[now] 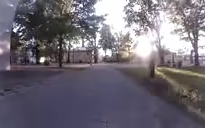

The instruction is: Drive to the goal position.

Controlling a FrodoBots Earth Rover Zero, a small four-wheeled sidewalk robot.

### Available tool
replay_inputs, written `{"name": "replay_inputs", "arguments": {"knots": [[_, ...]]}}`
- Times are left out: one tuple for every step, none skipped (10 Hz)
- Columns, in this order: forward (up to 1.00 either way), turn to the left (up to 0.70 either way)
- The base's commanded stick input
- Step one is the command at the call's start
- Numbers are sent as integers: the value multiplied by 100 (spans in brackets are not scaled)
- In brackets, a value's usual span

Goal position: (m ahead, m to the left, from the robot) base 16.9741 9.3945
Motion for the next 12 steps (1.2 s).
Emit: {"name": "replay_inputs", "arguments": {"knots": [[70, 0], [70, 0], [70, 0], [70, 0], [70, 0], [70, 0], [70, 0], [70, 0], [70, 0], [70, 0], [70, -25], [70, -35]]}}
